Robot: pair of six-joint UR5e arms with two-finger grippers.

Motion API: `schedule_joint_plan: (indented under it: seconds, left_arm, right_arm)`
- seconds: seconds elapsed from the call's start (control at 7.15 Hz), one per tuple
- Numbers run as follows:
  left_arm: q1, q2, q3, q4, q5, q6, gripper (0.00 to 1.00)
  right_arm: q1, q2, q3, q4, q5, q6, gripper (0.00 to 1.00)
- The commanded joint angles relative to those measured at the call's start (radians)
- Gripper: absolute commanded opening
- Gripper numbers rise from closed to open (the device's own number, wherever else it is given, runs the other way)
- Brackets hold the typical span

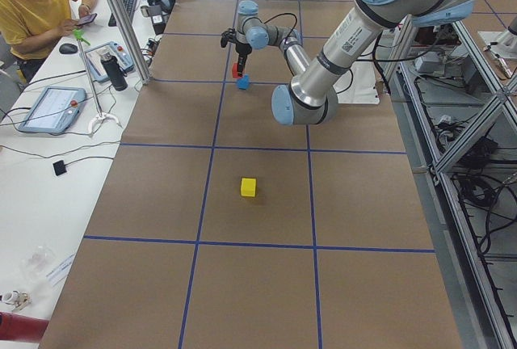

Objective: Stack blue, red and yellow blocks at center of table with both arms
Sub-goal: 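Lower the red cube onto the blue cube and open the left gripper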

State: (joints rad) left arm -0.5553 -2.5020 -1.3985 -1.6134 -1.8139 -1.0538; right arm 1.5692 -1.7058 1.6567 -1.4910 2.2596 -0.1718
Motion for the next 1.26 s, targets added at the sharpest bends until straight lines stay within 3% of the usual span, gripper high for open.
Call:
schedule_joint_plan:
  seconds: [0.0,0.28,0.98,1.12]
  left_arm:
    - [0.005,0.006,0.004,0.000,-0.001,0.000,0.20]
    - [0.008,0.006,0.003,0.000,-0.001,0.000,0.33]
    - [0.014,0.008,0.003,-0.003,-0.002,0.000,0.52]
    - [0.014,0.009,0.003,-0.003,-0.002,0.000,0.67]
  right_arm:
    - [0.000,0.000,0.000,0.000,0.000,0.000,1.00]
    - [0.000,0.000,0.000,0.000,0.000,0.000,1.00]
    - [0.000,0.000,0.000,0.000,0.000,0.000,1.00]
    - [0.000,0.000,0.000,0.000,0.000,0.001,1.00]
